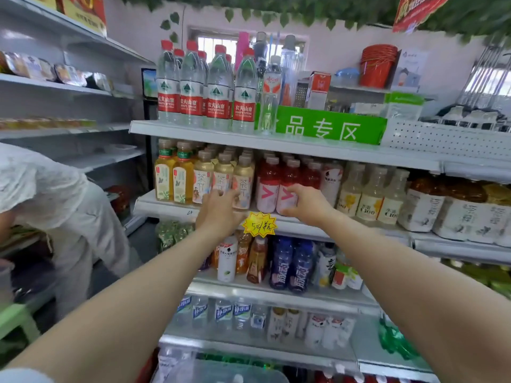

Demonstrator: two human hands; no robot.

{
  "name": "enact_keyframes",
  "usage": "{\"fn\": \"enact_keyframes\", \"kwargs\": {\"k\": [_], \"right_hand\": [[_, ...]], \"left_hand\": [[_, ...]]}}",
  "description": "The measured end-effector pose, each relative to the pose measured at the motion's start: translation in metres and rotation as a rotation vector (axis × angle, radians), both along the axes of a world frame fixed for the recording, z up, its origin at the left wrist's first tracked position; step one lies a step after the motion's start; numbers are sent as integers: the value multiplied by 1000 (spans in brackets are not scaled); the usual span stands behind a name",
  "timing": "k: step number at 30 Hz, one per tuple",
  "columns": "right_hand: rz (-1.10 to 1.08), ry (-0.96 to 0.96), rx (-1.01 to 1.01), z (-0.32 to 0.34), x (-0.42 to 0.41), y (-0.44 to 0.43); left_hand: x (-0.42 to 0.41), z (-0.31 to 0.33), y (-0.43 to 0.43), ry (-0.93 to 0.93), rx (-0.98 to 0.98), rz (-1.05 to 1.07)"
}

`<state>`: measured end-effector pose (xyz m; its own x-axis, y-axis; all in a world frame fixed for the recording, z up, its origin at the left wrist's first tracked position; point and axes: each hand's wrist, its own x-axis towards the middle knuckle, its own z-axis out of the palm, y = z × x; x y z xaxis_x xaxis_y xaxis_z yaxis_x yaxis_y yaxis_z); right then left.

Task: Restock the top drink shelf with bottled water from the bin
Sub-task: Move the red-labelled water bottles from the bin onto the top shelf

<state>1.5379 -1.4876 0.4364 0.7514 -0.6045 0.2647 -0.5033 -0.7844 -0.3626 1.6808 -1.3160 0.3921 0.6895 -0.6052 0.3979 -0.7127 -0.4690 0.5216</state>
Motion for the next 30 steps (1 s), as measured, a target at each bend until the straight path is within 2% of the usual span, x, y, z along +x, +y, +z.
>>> {"fn": "enact_keyframes", "kwargs": {"k": [9, 13, 19, 22, 25, 30], "right_hand": [[14, 219, 152, -150, -15, 4], [22, 334, 295, -224, -12, 3], [99, 510, 460, -333, -2, 8], [130, 592, 525, -378, 5, 14], [154, 660, 638, -420, 9, 25], [35, 606, 899, -478, 12, 39]], "left_hand": [[-21, -178, 28, 258, 270, 6], [-28, -251, 42, 378, 373, 4], [-42, -354, 74, 570, 534, 91], [-54, -402, 95, 662, 535, 163], [-69, -441, 112, 699, 554, 246], [-90, -483, 119, 657, 679, 313]]}}
